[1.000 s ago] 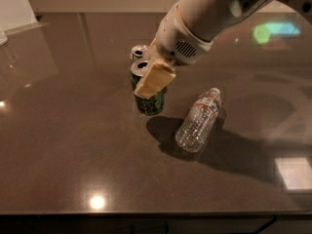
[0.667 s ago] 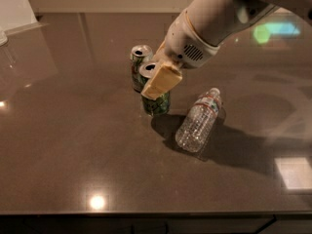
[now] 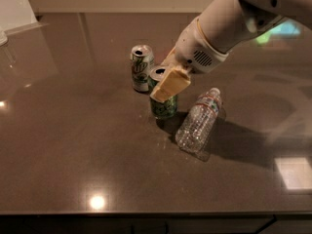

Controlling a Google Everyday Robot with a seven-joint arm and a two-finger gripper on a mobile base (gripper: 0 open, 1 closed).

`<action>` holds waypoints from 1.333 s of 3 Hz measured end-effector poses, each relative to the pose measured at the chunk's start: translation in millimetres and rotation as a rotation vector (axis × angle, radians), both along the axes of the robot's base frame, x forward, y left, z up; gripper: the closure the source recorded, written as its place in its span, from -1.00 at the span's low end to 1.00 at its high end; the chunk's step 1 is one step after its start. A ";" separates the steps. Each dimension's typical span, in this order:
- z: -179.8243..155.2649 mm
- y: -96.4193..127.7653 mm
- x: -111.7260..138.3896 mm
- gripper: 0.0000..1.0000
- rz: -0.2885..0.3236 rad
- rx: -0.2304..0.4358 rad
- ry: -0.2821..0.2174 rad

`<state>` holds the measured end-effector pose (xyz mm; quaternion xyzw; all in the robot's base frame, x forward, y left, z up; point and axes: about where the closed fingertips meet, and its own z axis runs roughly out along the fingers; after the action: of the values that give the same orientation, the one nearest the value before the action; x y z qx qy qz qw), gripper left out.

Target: Move green can near water bottle

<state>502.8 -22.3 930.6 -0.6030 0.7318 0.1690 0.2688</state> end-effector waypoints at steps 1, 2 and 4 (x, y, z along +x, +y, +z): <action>-8.4 -7.4 0.0 0.66 -0.018 0.008 0.019; -15.0 -12.5 -0.2 0.19 -0.033 0.024 0.033; -22.3 -14.0 -0.8 -0.70 -0.044 0.059 0.036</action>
Offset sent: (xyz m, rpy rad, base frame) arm 0.0017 -0.0220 -0.0247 0.0458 0.0533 -0.0581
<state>502.0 -36.3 908.3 -0.5755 0.7443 0.1952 0.2769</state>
